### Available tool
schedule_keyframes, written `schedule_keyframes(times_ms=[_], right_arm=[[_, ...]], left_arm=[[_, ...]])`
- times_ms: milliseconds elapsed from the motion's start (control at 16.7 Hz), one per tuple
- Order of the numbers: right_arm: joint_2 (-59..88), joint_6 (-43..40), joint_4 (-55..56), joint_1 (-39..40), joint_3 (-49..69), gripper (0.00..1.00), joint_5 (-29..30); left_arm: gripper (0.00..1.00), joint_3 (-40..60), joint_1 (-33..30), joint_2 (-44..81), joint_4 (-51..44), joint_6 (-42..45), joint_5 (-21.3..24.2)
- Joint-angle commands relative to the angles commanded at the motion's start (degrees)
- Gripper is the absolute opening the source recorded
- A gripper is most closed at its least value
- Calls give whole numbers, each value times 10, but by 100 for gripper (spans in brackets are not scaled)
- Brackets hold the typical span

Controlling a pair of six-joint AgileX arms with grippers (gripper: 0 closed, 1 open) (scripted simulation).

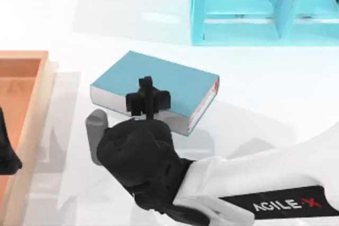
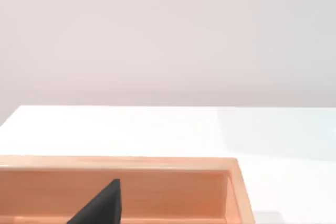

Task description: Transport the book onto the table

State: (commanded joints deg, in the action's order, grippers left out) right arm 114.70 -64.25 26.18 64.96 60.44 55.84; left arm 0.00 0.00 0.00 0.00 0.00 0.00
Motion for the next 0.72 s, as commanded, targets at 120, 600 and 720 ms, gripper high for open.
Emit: schedule_keyframes(times_ms=[120, 600, 720], right_arm=[[0, 0, 0, 1, 0, 0, 0], [-4, 5, -6, 7, -4, 0, 6], [-1, 8, -6, 5, -4, 0, 5]], left_arm=[[100, 0, 0, 0, 0, 0, 0], [100, 0, 0, 0, 0, 0, 0], [100, 0, 0, 0, 0, 0, 0]])
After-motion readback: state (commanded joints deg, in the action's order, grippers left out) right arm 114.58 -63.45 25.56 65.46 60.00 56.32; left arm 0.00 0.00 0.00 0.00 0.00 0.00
